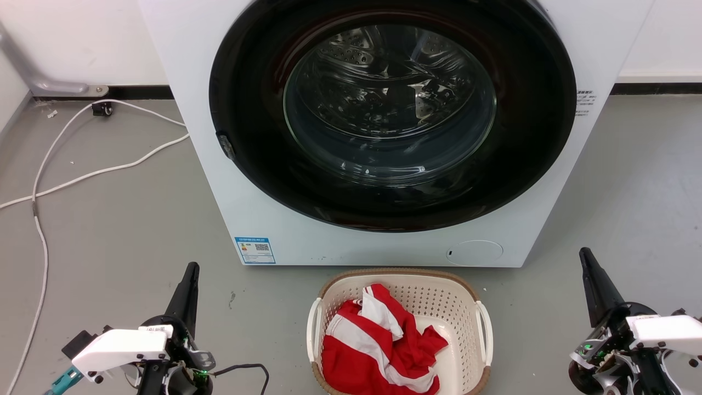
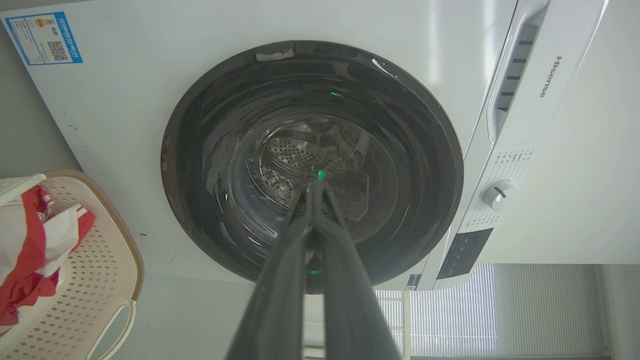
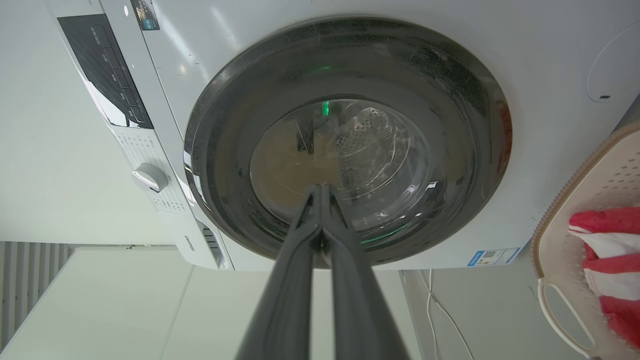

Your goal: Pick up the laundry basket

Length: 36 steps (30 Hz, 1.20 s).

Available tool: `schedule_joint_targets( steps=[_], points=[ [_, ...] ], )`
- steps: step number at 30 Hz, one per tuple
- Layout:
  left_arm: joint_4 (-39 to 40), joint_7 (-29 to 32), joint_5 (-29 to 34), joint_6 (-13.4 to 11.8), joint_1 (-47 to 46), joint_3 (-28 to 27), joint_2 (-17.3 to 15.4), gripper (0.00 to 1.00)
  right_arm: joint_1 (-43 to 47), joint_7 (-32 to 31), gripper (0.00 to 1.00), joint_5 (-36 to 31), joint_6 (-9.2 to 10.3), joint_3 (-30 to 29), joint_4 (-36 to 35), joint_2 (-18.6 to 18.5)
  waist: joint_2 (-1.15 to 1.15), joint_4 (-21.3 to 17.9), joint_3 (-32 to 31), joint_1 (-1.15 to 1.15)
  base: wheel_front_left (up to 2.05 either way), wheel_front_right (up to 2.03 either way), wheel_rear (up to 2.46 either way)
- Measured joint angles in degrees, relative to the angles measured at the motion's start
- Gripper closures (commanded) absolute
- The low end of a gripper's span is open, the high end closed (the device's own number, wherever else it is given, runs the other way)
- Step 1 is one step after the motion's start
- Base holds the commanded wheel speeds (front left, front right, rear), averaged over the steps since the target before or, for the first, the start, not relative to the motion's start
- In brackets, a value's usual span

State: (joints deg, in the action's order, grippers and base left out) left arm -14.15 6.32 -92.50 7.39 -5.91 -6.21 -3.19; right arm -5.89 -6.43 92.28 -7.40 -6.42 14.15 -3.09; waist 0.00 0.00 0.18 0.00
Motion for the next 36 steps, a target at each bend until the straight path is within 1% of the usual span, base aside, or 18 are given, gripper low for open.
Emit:
schedule_joint_targets(
  steps=[36],
  points=[
    [-0.01,0.08,0.09,0.0,-0.01,-0.14,0.13,1.0,-0.01,-0.08,1.0,-0.01,0.0,-0.07,0.0,0.07,0.0,0.0,0.0,0.0,0.0,0.0,0.0]
  ],
)
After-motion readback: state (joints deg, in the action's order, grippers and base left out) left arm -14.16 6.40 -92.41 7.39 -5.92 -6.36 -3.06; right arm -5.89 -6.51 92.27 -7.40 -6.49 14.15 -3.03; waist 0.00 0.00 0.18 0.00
